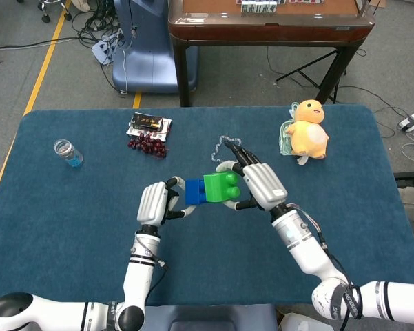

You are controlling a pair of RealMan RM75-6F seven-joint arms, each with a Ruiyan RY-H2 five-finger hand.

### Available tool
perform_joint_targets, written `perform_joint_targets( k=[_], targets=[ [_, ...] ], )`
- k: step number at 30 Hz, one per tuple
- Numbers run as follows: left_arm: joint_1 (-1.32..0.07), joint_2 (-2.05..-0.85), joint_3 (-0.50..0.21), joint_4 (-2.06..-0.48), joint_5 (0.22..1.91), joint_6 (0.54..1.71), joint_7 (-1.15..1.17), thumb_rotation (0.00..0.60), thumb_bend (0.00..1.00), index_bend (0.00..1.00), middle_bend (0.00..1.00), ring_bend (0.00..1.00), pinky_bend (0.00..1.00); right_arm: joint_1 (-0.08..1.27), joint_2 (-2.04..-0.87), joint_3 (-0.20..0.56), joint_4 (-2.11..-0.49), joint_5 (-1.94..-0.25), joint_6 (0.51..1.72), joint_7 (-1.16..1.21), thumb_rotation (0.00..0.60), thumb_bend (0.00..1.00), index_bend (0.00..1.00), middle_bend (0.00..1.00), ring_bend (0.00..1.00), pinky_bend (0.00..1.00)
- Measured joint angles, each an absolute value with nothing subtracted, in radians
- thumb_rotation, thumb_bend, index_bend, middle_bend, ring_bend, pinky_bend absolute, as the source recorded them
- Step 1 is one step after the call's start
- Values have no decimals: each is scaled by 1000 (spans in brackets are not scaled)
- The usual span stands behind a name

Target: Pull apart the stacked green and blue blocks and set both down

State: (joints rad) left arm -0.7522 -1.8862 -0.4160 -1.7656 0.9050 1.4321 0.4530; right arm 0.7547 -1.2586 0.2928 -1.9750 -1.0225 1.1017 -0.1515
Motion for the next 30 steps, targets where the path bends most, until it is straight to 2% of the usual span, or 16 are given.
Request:
perform_joint_targets(
  k=[5, 13, 16, 18, 21, 23, 25, 30],
  targets=[
    [-752, -1851, -391, -1787, 854, 1379, 511, 600, 418, 748, 1000, 1000, 1000, 739, -1241, 269, -1949, -1007, 1090, -157, 600, 278, 616, 22, 0, 102],
    [-774, -1800, -350, -1816, 755, 1308, 622, 600, 418, 722, 1000, 1000, 1000, 736, -1223, 193, -1876, -933, 1004, -224, 600, 278, 608, 22, 0, 101],
    [-781, -1799, -344, -1814, 752, 1308, 636, 600, 373, 593, 1000, 1000, 1000, 740, -1227, 169, -1847, -900, 988, -265, 600, 276, 498, 22, 0, 92],
    [-785, -1800, -341, -1812, 752, 1314, 642, 600, 306, 445, 1000, 1000, 1000, 742, -1236, 158, -1827, -882, 984, -285, 600, 275, 381, 22, 0, 91],
    [-787, -1801, -338, -1812, 751, 1322, 648, 600, 228, 310, 1000, 1000, 1000, 741, -1252, 150, -1806, -871, 988, -299, 600, 266, 232, 22, 0, 91],
    [-786, -1801, -336, -1813, 751, 1328, 651, 600, 191, 255, 1000, 1000, 1000, 738, -1254, 148, -1801, -871, 988, -298, 600, 236, 143, 22, 0, 91],
    [-786, -1799, -333, -1815, 751, 1333, 655, 600, 174, 229, 1000, 1000, 1000, 734, -1253, 148, -1801, -875, 989, -292, 600, 225, 97, 22, 0, 91],
    [-775, -1788, -322, -1824, 766, 1347, 651, 600, 167, 223, 1000, 1000, 1000, 716, -1240, 147, -1811, -903, 998, -273, 600, 223, 61, 23, 0, 91]
  ],
)
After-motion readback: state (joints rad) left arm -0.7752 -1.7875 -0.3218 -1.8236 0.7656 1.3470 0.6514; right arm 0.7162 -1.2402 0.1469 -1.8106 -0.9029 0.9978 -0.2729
